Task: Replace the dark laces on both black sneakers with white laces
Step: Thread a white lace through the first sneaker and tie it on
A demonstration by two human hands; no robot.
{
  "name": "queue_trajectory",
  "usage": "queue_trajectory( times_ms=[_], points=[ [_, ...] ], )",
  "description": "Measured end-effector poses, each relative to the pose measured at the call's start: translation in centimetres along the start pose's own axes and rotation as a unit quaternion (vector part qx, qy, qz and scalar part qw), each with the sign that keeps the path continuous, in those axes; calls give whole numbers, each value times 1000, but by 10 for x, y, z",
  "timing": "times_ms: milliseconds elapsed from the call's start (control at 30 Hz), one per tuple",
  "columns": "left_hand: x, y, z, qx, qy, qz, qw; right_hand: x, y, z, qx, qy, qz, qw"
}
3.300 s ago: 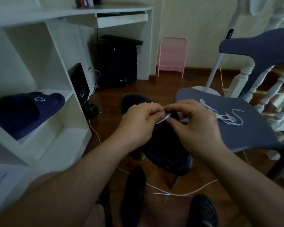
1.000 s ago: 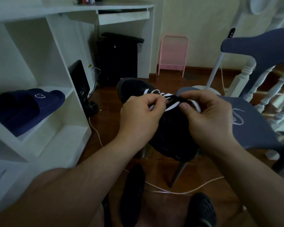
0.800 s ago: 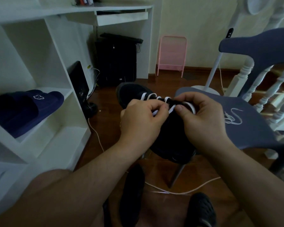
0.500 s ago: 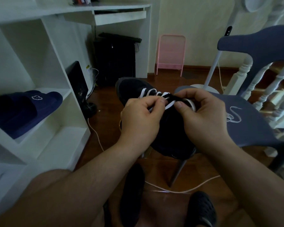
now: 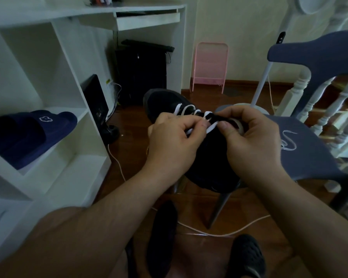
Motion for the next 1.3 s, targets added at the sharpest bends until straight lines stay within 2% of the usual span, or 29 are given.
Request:
queue_trajectory(
  times_ms=[367, 433, 533, 600, 733, 867, 933, 1100, 1200, 1233, 1300],
  points=[
    [5, 6, -4, -26, -8, 19, 999, 3, 9, 1, 28, -8, -19, 999],
    [6, 7, -3, 41, -31, -13, 999, 1, 7, -1, 17, -13, -10, 1000],
    [9, 7, -3, 177, -109, -45, 977, 2, 8, -2, 7, -17, -12, 1000],
    [10, 9, -4, 206, -136, -63, 967, 3, 9, -2, 8, -18, -11, 1000],
    [8, 14, -5, 75, -58, -83, 992, 3, 9, 2, 14, -17, -7, 1000],
    [5, 12, -7, 90, -49, -54, 993, -1, 8, -1, 21, -36, -9, 999],
    [3, 8, -7, 74, -36, -29, 996, -3, 9, -1, 19, -33, -22, 999],
    [5, -4, 5, -89, 70, 91, 989, -2, 7, 2, -20, -9, -34, 999],
    [6, 5, 6, -139, 75, 50, 986, 0, 6, 5, -31, -1, -37, 999],
    [5, 8, 3, -127, 60, 28, 990, 0, 7, 4, -30, -3, -39, 999],
    [3, 10, -5, -26, -2, -14, 1000, 0, 9, 2, -32, -11, -37, 999]
  ],
)
Point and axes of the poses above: each hand's wrist, its own x-axis away from the middle knuckle, its own y-axis out of the palm, z = x × y, the point moved 4 cm from there along -x, towards the middle knuckle, and after that the axes turned 9 degrees about -y, right-handed, at the moved point
